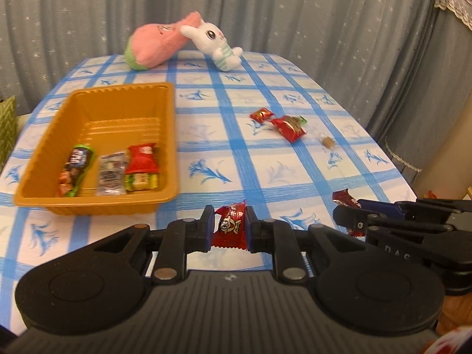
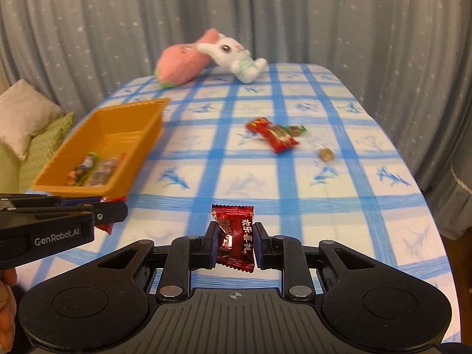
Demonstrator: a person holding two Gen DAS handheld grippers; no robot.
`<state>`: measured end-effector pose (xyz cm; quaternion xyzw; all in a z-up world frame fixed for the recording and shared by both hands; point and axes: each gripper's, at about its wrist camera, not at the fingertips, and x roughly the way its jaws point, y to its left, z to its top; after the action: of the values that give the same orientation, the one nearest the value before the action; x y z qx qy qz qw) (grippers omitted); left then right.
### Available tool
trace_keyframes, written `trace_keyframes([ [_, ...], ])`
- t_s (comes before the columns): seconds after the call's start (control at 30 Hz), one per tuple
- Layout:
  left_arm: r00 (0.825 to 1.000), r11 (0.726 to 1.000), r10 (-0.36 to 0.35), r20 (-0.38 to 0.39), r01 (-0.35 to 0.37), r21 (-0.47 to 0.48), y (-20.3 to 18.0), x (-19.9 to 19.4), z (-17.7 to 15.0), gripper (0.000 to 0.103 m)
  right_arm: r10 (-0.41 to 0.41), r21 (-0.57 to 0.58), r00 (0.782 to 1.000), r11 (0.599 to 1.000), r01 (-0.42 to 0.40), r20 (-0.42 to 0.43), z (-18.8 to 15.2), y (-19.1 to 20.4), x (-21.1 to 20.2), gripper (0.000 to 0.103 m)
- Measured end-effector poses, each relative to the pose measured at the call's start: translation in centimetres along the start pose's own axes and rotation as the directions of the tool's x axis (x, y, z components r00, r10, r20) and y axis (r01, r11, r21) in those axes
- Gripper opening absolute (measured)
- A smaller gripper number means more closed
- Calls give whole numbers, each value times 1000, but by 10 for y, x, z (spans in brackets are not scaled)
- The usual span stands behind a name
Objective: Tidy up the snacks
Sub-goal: 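Carry both red candy packets with both tools over the orange tray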
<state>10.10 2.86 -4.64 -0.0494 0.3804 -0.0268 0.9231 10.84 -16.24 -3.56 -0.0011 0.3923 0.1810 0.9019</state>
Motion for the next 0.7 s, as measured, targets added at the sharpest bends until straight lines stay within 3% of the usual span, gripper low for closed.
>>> trace_keyframes([
  [0.7, 997, 997, 55, 51, -52, -50, 39, -50, 0, 18, 98, -91, 994, 991, -95, 38, 11, 61, -17, 24],
])
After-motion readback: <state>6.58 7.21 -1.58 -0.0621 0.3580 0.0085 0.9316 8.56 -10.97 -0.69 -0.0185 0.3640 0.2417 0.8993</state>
